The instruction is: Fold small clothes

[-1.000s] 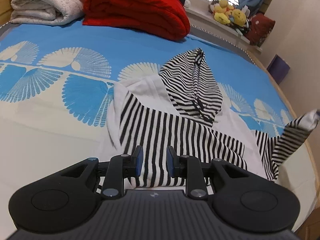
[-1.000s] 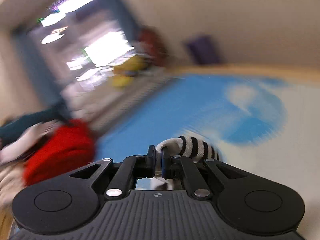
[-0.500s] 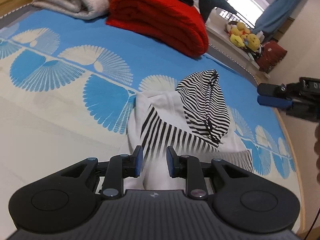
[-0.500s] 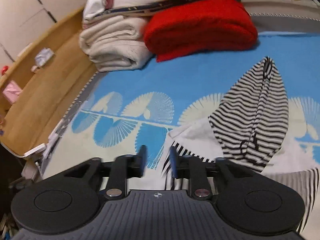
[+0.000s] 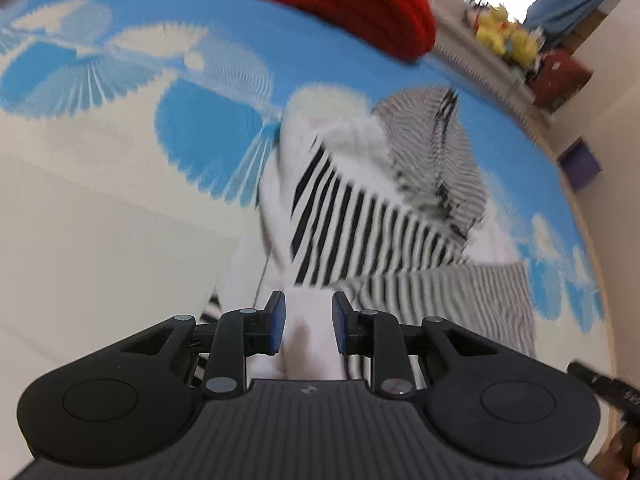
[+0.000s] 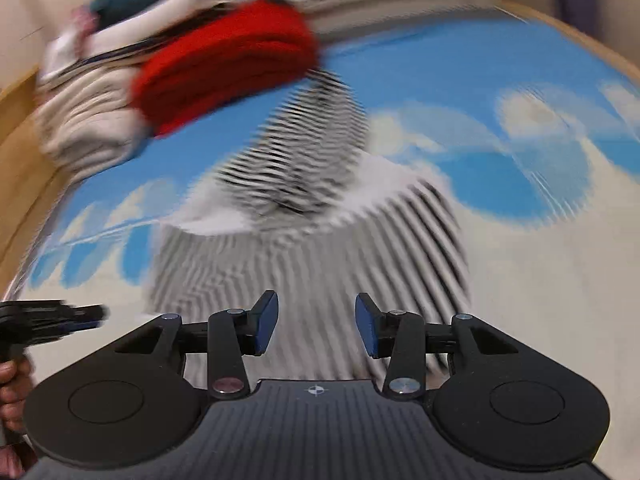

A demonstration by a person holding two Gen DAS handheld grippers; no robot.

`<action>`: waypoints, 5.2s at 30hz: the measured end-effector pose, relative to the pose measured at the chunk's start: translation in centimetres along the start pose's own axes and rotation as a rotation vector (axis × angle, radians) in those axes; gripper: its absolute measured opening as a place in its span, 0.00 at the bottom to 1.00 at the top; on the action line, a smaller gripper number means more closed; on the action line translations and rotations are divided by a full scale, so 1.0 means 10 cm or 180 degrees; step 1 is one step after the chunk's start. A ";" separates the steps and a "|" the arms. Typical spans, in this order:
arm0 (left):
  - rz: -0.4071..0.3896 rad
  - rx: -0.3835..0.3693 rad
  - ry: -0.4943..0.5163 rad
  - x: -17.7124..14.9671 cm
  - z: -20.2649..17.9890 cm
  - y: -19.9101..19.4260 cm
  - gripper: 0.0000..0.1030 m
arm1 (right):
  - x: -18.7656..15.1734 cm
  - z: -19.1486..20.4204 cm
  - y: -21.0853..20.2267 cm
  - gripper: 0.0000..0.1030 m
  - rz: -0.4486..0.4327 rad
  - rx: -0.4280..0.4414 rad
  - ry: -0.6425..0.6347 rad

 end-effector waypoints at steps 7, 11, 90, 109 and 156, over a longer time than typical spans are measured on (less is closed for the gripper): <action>0.0116 0.0234 0.0108 -0.08 0.08 0.48 0.25 | -0.26 -0.17 0.34 0.43 0.0299 0.0109 0.0395; -0.0042 0.0242 0.0504 -0.04 -0.13 0.40 0.02 | -0.54 -0.17 0.56 0.43 0.0596 0.0313 0.0836; 0.0357 0.0677 0.0329 -1.97 1.08 -0.95 0.09 | -2.04 -0.94 -0.93 0.07 0.0684 -0.0454 0.0594; 0.0341 0.0666 0.0893 -2.10 0.74 -0.78 0.23 | -2.24 -0.54 -0.73 0.36 0.1128 -0.0394 -0.0018; -0.1159 0.0546 0.1302 -1.70 0.32 -1.34 0.80 | -0.91 0.12 -1.71 0.50 -0.1125 -0.0389 -0.0482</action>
Point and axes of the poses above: each gripper's, at about its wrist camera, not at the fingertips, and y roughly the way its jaws point, z to its left, x to its top, the point moved 9 cm from there along y, roughly the way its jaws point, and after that the axes turned 12 degrees about -y, right-handed, at the moved point
